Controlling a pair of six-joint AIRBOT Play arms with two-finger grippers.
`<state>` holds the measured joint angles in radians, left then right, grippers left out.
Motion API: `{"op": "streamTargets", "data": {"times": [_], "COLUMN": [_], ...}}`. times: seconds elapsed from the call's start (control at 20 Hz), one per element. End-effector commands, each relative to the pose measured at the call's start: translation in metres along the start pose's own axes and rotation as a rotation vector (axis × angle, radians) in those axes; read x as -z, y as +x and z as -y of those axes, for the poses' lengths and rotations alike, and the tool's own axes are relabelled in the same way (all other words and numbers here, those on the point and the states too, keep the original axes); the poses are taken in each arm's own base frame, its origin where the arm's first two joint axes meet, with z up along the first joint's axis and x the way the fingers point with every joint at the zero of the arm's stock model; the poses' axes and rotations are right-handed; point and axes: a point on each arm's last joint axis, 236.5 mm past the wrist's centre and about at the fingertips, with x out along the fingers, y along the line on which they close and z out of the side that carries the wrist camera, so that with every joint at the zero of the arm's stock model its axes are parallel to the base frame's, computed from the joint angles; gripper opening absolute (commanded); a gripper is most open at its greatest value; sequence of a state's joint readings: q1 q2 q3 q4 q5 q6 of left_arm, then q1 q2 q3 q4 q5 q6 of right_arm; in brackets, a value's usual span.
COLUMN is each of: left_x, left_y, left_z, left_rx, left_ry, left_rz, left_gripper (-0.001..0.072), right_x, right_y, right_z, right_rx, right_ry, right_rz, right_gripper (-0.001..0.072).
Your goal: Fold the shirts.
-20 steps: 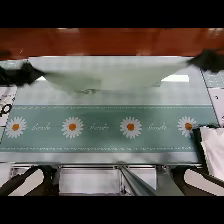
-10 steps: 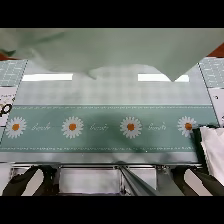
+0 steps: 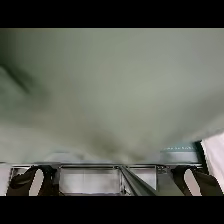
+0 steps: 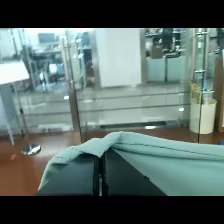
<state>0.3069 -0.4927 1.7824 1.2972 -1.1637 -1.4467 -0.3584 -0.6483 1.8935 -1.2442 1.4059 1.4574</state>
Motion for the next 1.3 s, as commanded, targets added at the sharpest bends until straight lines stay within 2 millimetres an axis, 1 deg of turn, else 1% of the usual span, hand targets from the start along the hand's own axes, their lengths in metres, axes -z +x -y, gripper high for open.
{"op": "streamTargets", "data": {"times": [0.0, 0.1, 0.2, 0.3, 0.4, 0.45, 0.5, 0.55, 0.65, 0.75, 0.85, 0.9, 1.0, 1.1, 1.15, 1.25], "left_x": [0.064, 0.126, 0.189, 0.256, 0.321, 0.350, 0.380, 0.407, 0.454, 0.490, 0.518, 0.530, 0.550, 0.563, 0.564, 0.554], "left_y": [0.023, 0.057, 0.087, 0.118, 0.151, 0.167, 0.182, 0.199, 0.236, 0.271, 0.300, 0.310, 0.322, 0.318, 0.316, 0.312], "left_z": [-0.015, -0.001, 0.012, 0.014, 0.008, 0.004, 0.003, 0.003, 0.008, 0.017, 0.029, 0.035, 0.043, 0.052, 0.051, 0.042], "left_rx": [-0.046, 0.041, 0.115, 0.139, 0.119, 0.104, 0.092, 0.083, 0.072, 0.077, 0.099, 0.113, 0.116, 0.151, 0.154, 0.149], "left_ry": [-0.081, -0.169, -0.259, -0.339, -0.414, -0.434, -0.453, -0.474, -0.489, -0.490, -0.487, -0.488, -0.542, -0.548, -0.551, -0.557], "left_rz": [-0.171, -0.325, -0.469, -0.592, -0.684, -0.723, -0.773, -0.821, -0.879, -0.916, -0.961, -0.988, -1.068, -1.159, -1.175, -1.173], "left_gripper": [0.0018, 0.0018, 0.0018, 0.0018, 0.0018, 0.0018, 0.0018, 0.0018, 0.0018, 0.0018, 0.0018, 0.0018, 0.0018, 0.0018, 0.0018, 0.0018], "right_x": [0.056, 0.098, 0.139, 0.181, 0.228, 0.251, 0.269, 0.282, 0.310, 0.335, 0.352, 0.359, 0.369, 0.378, 0.383, 0.390], "right_y": [0.028, 0.063, 0.101, 0.141, 0.185, 0.208, 0.231, 0.256, 0.300, 0.343, 0.382, 0.399, 0.422, 0.427, 0.425, 0.417], "right_z": [-0.003, -0.021, -0.039, -0.040, -0.032, -0.027, -0.026, -0.032, -0.042, -0.049, -0.054, -0.054, -0.056, -0.059, -0.059, -0.053], "right_rx": [-0.050, -0.178, -0.314, -0.372, -0.386, -0.393, -0.401, -0.429, -0.439, -0.437, -0.433, -0.429, -0.425, -0.443, -0.447, -0.448], "right_ry": [0.053, 0.107, 0.177, 0.253, 0.326, 0.367, 0.413, 0.448, 0.463, 0.493, 0.525, 0.544, 0.594, 0.602, 0.593, 0.576], "right_rz": [-0.170, -0.291, -0.380, -0.465, -0.555, -0.601, -0.634, -0.641, -0.668, -0.699, -0.720, -0.731, -0.760, -0.796, -0.814, -0.855], "right_gripper": [0.0022, 0.0022, 0.0022, 0.0022, 0.0022, 0.0022, 0.0022, 0.0022, 0.0022, 0.0022, 0.0022, 0.0022, 0.0022, 0.0022, 0.0022, 0.0022]}}
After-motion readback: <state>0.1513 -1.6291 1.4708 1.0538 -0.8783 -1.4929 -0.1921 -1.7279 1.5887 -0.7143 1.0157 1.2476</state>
